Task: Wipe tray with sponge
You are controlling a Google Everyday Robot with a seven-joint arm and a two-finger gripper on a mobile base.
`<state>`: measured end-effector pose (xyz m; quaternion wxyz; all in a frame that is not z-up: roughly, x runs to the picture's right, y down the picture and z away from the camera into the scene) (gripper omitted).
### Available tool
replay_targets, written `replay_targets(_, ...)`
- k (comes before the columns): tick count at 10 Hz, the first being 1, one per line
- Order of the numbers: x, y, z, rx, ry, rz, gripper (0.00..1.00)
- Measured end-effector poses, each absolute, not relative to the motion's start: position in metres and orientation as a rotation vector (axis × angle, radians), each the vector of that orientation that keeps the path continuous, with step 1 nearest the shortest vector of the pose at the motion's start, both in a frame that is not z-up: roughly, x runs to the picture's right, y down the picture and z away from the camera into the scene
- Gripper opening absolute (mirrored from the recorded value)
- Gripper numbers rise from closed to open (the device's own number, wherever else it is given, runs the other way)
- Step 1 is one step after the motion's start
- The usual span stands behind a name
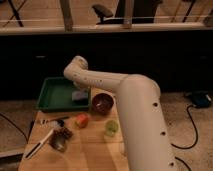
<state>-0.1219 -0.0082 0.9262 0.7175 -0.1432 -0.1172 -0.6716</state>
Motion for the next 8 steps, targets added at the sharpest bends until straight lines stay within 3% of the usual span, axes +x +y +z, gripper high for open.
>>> replay_targets(4, -0.186, -0.01, 0.932, -0.282, -0.294, -1.531, 0.0)
replay_targets(8, -0.221, 0.024, 0.921, -0.273, -0.366, -1.663, 0.0)
